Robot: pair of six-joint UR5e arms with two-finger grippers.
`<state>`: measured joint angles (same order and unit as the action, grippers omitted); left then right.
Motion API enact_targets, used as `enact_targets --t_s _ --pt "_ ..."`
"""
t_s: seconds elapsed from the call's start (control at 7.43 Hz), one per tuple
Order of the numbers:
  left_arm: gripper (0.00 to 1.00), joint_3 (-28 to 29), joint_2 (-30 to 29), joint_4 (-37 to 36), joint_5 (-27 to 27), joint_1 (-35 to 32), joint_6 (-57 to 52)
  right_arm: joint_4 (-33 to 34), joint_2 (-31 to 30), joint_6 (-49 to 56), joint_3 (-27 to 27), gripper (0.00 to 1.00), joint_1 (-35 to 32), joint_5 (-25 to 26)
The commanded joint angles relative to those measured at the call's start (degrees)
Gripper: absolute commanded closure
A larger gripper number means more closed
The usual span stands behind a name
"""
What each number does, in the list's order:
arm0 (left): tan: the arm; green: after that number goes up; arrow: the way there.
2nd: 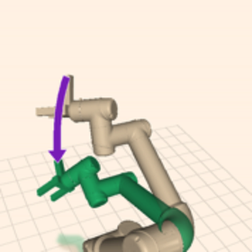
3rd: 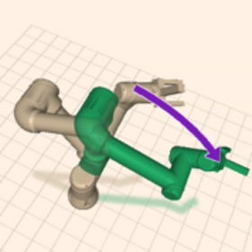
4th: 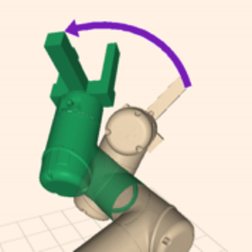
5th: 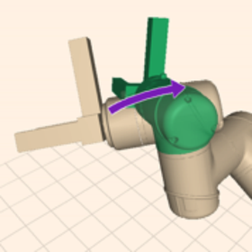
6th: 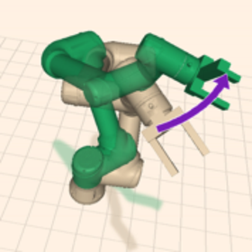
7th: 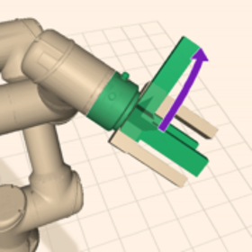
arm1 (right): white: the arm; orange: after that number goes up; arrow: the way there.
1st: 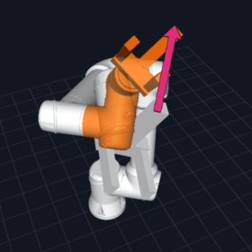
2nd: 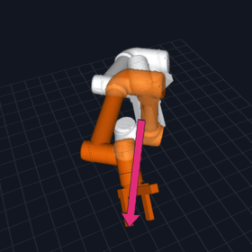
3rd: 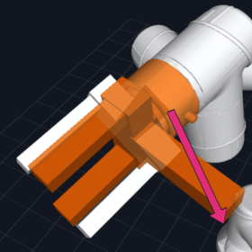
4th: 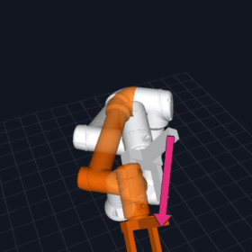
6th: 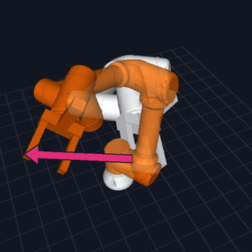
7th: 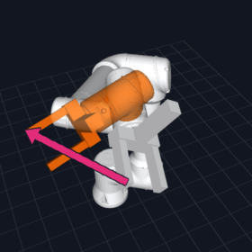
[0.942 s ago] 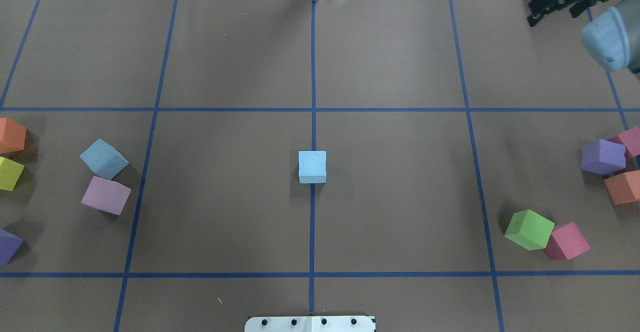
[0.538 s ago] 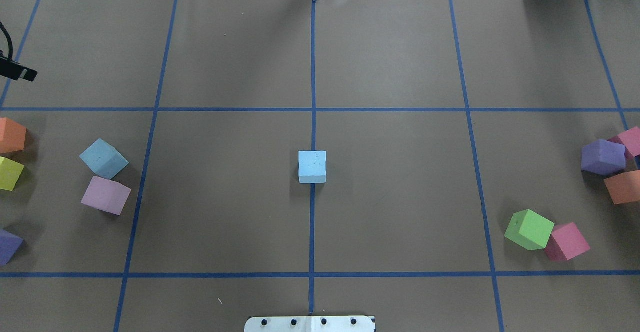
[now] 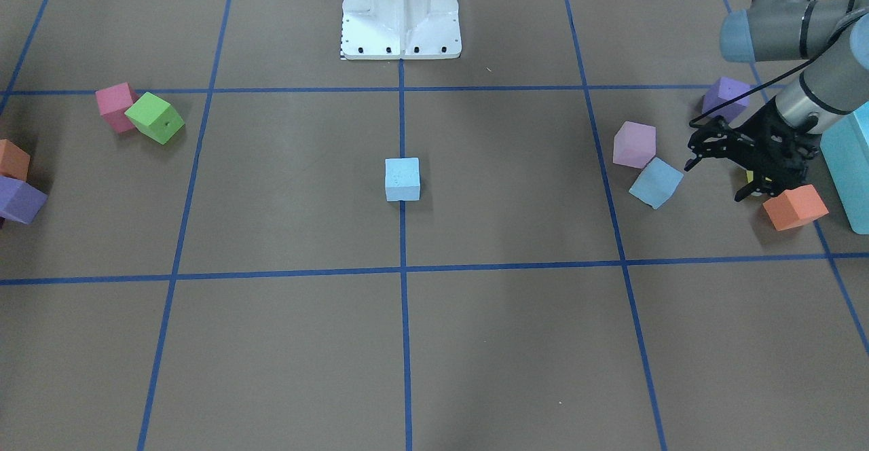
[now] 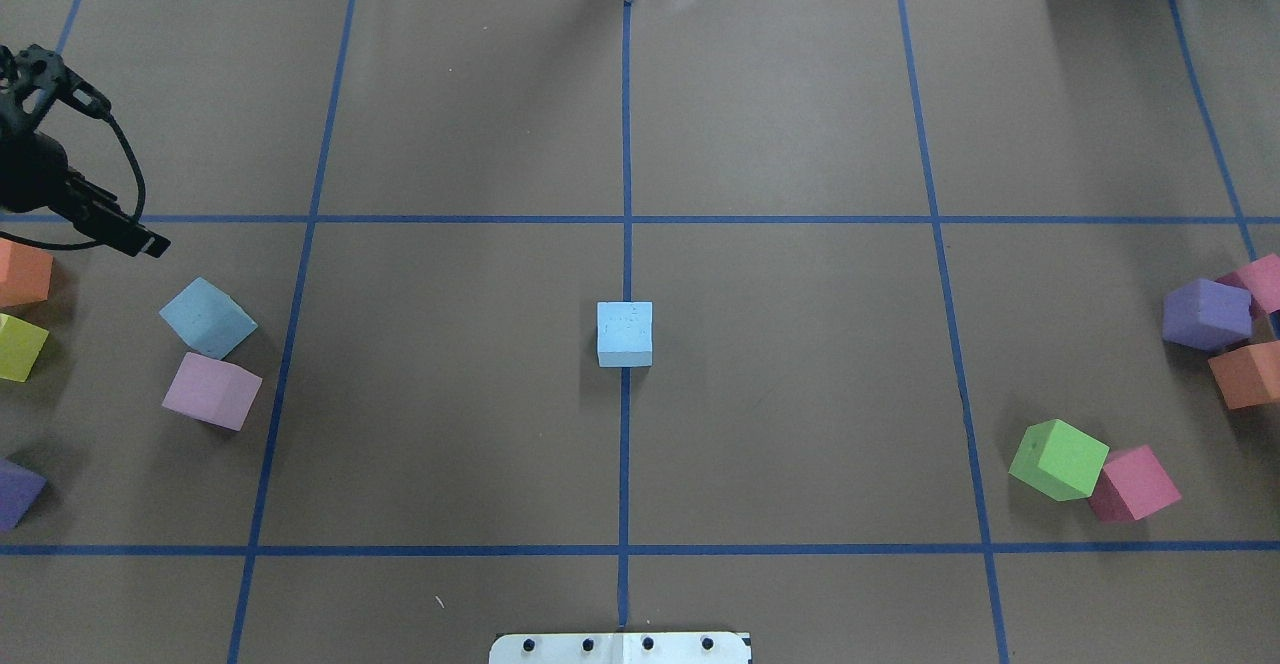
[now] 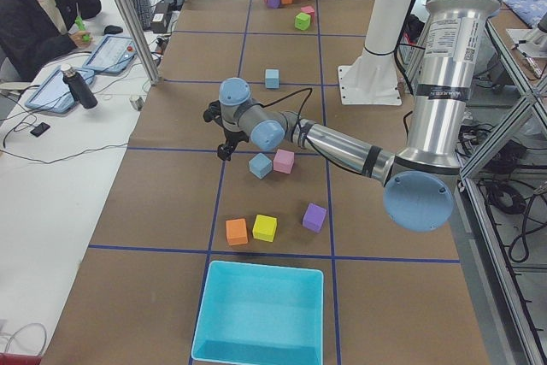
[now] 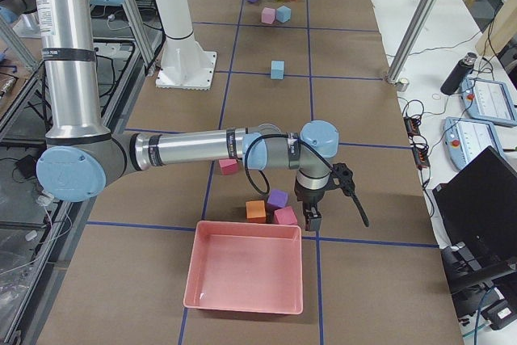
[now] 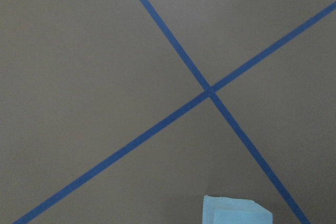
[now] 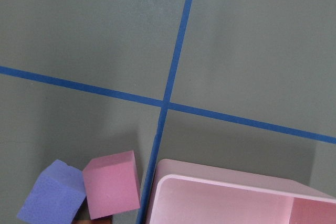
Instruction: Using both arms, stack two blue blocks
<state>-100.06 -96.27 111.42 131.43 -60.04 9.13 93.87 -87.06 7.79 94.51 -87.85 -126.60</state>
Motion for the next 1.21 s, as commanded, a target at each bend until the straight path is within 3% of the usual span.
enact_targets --t_s 0.0,1.08 --pt "0.02 2.4 0.3 3.0 -0.6 3.9 0.1 -0.1 0.0 0.0 -0.2 0.0 0.0 0.0" --pt "0.02 4.6 1.2 5.4 -0.7 8.1 4.1 -0.1 -0.1 -0.3 -0.4 0.0 0.0 0.1"
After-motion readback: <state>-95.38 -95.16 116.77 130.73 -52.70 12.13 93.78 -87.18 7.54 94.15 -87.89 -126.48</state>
